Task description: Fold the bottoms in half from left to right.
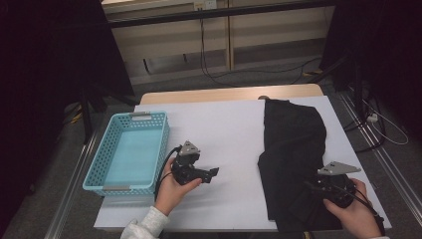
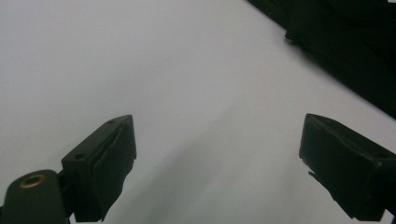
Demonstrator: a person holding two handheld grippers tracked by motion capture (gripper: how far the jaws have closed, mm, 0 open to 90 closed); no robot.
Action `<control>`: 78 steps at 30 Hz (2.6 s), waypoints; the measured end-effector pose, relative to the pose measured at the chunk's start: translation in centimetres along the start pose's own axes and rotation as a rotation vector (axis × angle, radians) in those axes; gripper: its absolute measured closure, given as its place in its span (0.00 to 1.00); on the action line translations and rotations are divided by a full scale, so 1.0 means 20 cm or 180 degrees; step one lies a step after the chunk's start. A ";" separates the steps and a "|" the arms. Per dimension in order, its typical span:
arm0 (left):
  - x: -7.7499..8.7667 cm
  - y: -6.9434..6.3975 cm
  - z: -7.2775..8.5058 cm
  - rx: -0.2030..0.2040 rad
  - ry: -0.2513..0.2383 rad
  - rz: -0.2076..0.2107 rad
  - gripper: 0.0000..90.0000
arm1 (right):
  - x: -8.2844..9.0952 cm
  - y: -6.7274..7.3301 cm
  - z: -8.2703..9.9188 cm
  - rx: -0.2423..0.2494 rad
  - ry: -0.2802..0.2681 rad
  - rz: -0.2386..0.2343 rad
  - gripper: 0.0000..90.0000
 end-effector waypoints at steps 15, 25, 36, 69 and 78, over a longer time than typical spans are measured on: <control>-0.01 -0.01 -0.01 -0.0010 -0.0010 0.0009 0.12 | 0.00 0.02 0.04 0.0062 0.0071 -0.0240 1.00; -0.01 -0.01 0.00 0.0009 0.0011 0.0011 0.13 | 0.12 -0.06 0.10 0.0008 0.0013 -0.0298 1.00; -0.01 -0.01 0.00 0.0010 0.0011 -0.0002 0.13 | 0.08 -0.08 0.07 -0.0263 -0.0196 -0.0215 0.54; 0.04 0.05 0.05 0.0138 0.0027 -0.0021 0.07 | -0.09 -0.09 -0.54 -0.0619 -0.0674 -0.0089 0.19; 0.04 0.04 0.06 0.0111 0.0028 -0.0007 0.07 | -0.18 -0.12 -0.67 -0.0669 -0.0577 -0.0072 0.19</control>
Point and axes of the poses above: each handheld gripper's, and its own axes: x roughly backward along the jaws, z roughly out of its underside, y roughly to its left, the point moved 6 cm from there along -x, roughly forward along the jaws, and after that the axes turned 13 degrees about y, right-handed, at the moved point
